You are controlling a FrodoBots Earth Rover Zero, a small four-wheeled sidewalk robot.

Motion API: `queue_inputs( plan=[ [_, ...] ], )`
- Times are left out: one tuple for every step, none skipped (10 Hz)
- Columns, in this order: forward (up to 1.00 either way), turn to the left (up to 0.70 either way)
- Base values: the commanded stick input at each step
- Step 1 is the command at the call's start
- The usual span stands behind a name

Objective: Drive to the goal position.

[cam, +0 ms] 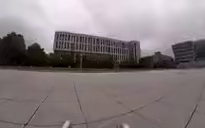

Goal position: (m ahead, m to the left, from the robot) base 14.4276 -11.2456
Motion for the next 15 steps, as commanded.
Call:
queue_inputs(
  plan=[
    [0.66, -0.24],
    [0.70, -0.26],
    [0.70, -0.26],
    [0.70, -0.26],
    [0.70, -0.26],
    [0.70, -0.26],
    [0.70, -0.26],
    [0.70, -0.26],
    [0.70, -0.26],
    [0.70, -0.26],
    [0.70, -0.26],
    [0.70, -0.26],
    [0.70, -0.26],
    [0.77, -0.26],
    [0.85, -0.25]
  ],
)
